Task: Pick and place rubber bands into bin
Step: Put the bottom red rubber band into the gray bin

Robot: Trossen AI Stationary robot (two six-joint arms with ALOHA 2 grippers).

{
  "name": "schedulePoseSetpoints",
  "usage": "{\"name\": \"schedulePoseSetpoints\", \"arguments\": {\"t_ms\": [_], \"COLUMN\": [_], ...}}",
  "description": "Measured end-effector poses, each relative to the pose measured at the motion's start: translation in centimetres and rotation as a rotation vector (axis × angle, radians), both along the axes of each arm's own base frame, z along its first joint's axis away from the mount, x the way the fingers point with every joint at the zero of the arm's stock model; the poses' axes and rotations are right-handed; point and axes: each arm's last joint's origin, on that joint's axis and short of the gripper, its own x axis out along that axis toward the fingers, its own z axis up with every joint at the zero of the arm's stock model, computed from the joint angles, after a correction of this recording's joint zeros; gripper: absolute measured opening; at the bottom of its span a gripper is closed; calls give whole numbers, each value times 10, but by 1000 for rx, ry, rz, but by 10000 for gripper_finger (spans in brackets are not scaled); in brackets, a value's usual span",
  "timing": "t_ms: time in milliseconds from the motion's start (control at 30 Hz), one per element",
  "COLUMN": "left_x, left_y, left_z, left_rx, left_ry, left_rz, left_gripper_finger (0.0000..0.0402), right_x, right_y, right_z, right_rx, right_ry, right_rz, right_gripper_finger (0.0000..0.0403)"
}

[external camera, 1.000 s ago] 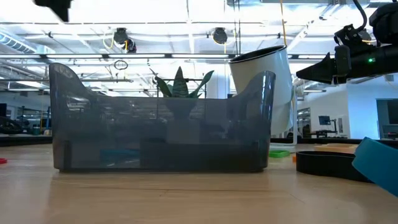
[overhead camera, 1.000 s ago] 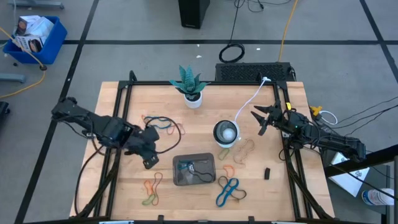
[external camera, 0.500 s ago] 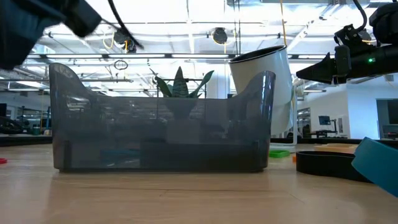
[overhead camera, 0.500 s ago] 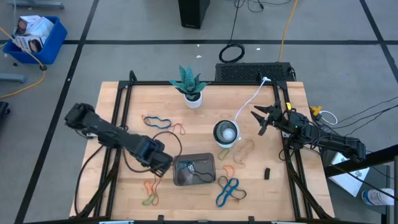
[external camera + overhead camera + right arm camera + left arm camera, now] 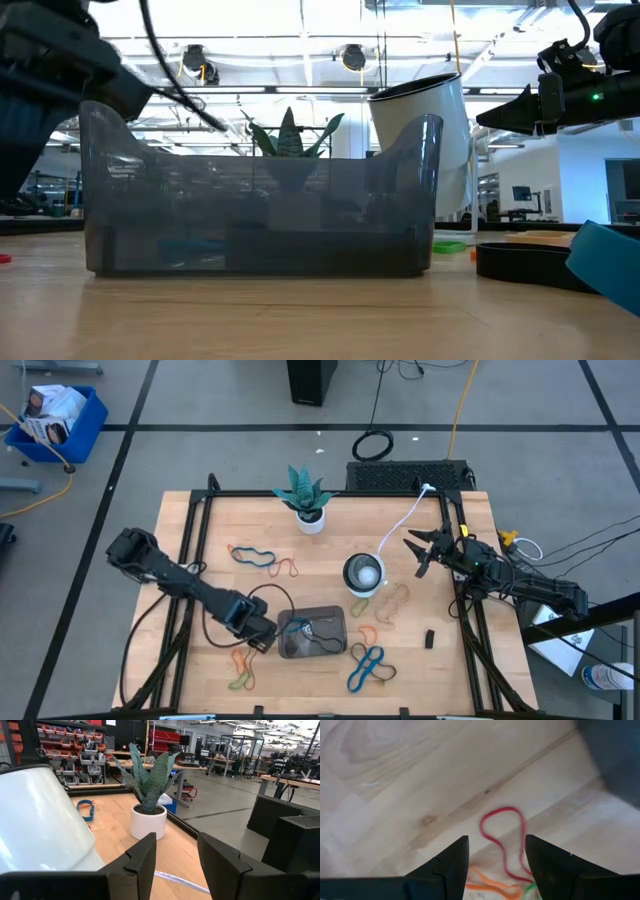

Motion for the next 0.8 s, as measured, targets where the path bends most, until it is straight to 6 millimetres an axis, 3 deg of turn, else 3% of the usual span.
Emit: {"name": "schedulePoseSetpoints", "arguments": {"t_ms": [800], "left_x": [-8], "left_y": [-1], "left_z": [-11], "left_rx": [7], "left_ry": [8], "left_rz": [-40], "left_gripper_finger": [200], "right_x": [0], "right_y": [0], "right_z": [0], "right_rx": [0], "right_ry": [0], "right_rz": [0], "right_gripper_finger": [141]}}
